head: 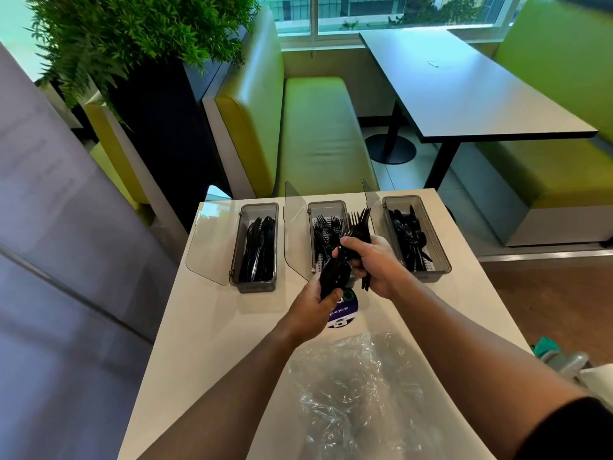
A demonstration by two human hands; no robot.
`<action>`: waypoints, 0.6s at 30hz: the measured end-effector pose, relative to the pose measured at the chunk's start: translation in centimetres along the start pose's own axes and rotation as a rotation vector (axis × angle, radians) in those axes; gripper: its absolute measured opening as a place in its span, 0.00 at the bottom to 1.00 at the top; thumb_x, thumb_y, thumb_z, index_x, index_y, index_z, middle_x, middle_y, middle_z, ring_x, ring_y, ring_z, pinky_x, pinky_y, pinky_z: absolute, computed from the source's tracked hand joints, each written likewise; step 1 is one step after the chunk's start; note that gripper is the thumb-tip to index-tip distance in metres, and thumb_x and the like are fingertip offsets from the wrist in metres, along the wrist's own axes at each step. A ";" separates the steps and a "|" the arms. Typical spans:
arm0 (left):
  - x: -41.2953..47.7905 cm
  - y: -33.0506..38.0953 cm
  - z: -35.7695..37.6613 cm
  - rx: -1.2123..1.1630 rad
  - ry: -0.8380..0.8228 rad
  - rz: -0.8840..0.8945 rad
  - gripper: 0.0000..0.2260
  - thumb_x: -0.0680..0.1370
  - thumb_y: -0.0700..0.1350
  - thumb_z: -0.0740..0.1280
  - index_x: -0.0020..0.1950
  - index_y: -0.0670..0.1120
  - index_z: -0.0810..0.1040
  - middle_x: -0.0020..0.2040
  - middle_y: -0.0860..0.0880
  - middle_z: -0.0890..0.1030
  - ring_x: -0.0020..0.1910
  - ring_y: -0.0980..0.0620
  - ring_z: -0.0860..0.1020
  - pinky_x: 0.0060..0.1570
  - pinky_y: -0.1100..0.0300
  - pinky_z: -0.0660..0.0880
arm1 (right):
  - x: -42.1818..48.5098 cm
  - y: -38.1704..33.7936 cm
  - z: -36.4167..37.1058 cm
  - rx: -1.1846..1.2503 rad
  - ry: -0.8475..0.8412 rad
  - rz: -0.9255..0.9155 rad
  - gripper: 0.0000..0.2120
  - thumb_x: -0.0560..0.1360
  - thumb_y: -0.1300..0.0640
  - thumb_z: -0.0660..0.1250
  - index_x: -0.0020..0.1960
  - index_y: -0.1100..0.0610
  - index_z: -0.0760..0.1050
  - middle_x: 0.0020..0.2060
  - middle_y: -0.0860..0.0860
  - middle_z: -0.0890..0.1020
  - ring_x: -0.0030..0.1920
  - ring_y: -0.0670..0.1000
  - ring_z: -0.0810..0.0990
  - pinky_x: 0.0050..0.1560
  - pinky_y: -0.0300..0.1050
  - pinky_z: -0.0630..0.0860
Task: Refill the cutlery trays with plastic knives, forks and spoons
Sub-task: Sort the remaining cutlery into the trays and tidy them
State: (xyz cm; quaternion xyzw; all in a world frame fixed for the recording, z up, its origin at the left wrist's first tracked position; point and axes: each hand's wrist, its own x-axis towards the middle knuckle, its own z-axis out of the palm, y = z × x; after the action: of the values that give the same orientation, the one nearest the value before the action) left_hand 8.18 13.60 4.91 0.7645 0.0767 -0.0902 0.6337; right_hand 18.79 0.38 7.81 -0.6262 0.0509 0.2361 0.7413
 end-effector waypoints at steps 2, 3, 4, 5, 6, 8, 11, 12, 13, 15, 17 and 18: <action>-0.1 -0.1 0.1 0.029 0.004 -0.002 0.16 0.82 0.47 0.64 0.63 0.68 0.70 0.60 0.52 0.82 0.61 0.51 0.80 0.64 0.44 0.76 | 0.0 0.2 0.1 0.007 -0.009 0.015 0.11 0.78 0.59 0.71 0.57 0.64 0.75 0.40 0.58 0.85 0.27 0.46 0.73 0.21 0.35 0.64; -0.1 -0.1 0.1 0.035 0.002 0.004 0.16 0.82 0.47 0.63 0.63 0.68 0.70 0.59 0.52 0.82 0.58 0.53 0.80 0.62 0.45 0.77 | 0.0 0.2 0.1 0.014 -0.013 0.023 0.13 0.78 0.59 0.71 0.58 0.65 0.76 0.39 0.58 0.85 0.26 0.46 0.74 0.21 0.35 0.65; -0.1 0.0 0.1 0.041 -0.003 0.002 0.16 0.83 0.46 0.63 0.64 0.66 0.70 0.57 0.52 0.82 0.53 0.55 0.80 0.58 0.44 0.77 | 0.0 0.3 0.1 0.024 -0.018 0.030 0.14 0.77 0.59 0.71 0.59 0.66 0.76 0.39 0.58 0.85 0.26 0.45 0.74 0.21 0.35 0.65; -0.2 0.1 0.1 0.039 -0.007 0.003 0.15 0.83 0.45 0.63 0.65 0.63 0.70 0.54 0.52 0.82 0.47 0.58 0.79 0.57 0.39 0.75 | 0.1 0.4 0.1 0.035 -0.026 0.037 0.15 0.77 0.59 0.71 0.60 0.67 0.76 0.38 0.57 0.85 0.27 0.46 0.75 0.22 0.35 0.66; -0.2 0.1 0.1 0.036 -0.008 -0.001 0.14 0.84 0.44 0.62 0.67 0.59 0.70 0.51 0.53 0.81 0.42 0.60 0.77 0.55 0.37 0.74 | 0.3 0.5 0.2 0.050 -0.037 0.047 0.16 0.77 0.59 0.71 0.61 0.67 0.75 0.38 0.57 0.85 0.29 0.48 0.76 0.25 0.37 0.68; -0.1 0.0 -0.1 0.016 -0.008 -0.008 0.14 0.84 0.43 0.62 0.69 0.52 0.71 0.42 0.53 0.77 0.34 0.58 0.74 0.51 0.37 0.73 | 1.1 0.4 0.3 0.104 -0.035 0.056 0.21 0.76 0.59 0.73 0.63 0.70 0.74 0.38 0.57 0.85 0.39 0.58 0.76 0.40 0.49 0.73; 0.0 -0.2 -0.6 -0.005 -0.018 -0.059 0.12 0.84 0.40 0.61 0.68 0.45 0.71 0.38 0.50 0.74 0.29 0.57 0.74 0.30 0.56 0.75 | 2.4 -1.1 0.4 0.168 0.049 0.022 0.21 0.76 0.59 0.73 0.64 0.68 0.73 0.38 0.56 0.84 0.39 0.55 0.80 0.42 0.49 0.75; -0.1 -0.1 -0.9 -0.015 -0.022 -0.088 0.12 0.84 0.40 0.61 0.68 0.43 0.70 0.39 0.50 0.74 0.27 0.60 0.75 0.27 0.66 0.72 | 3.2 -1.9 0.4 0.191 0.080 0.001 0.16 0.77 0.60 0.72 0.61 0.65 0.74 0.38 0.55 0.83 0.36 0.51 0.81 0.37 0.45 0.77; -0.2 -0.1 -1.1 -0.022 -0.019 -0.108 0.12 0.84 0.39 0.61 0.68 0.42 0.70 0.39 0.48 0.75 0.27 0.62 0.76 0.27 0.72 0.70 | 4.0 -2.8 0.2 0.214 0.107 -0.014 0.11 0.77 0.61 0.71 0.58 0.62 0.75 0.37 0.54 0.82 0.34 0.50 0.82 0.35 0.44 0.79; -0.2 -0.5 -1.5 -0.040 0.001 -0.127 0.14 0.85 0.39 0.60 0.70 0.41 0.69 0.44 0.36 0.75 0.34 0.49 0.81 0.28 0.72 0.71 | 5.8 -4.1 0.1 0.255 0.128 -0.028 0.06 0.79 0.62 0.69 0.55 0.61 0.74 0.34 0.53 0.79 0.34 0.53 0.83 0.41 0.49 0.83; -0.1 -1.1 -1.7 -0.054 0.016 -0.120 0.14 0.84 0.40 0.61 0.70 0.43 0.69 0.50 0.32 0.77 0.51 0.34 0.76 0.32 0.59 0.78 | 7.4 -4.9 0.2 0.245 0.137 -0.028 0.04 0.80 0.62 0.67 0.53 0.60 0.72 0.30 0.53 0.76 0.32 0.57 0.83 0.41 0.54 0.83; 0.0 -1.3 -1.8 -0.054 0.016 -0.122 0.13 0.84 0.40 0.61 0.69 0.44 0.70 0.54 0.30 0.76 0.51 0.32 0.73 0.37 0.52 0.79 | 8.1 -5.0 0.4 0.233 0.151 -0.026 0.03 0.80 0.62 0.66 0.52 0.60 0.71 0.29 0.53 0.75 0.30 0.56 0.82 0.38 0.54 0.83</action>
State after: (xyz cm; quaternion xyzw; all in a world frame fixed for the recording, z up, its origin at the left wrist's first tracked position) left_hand 7.97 15.59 4.03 0.7417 0.1307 -0.1206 0.6467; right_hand 27.95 2.57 9.42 -0.5526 0.1254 0.1714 0.8059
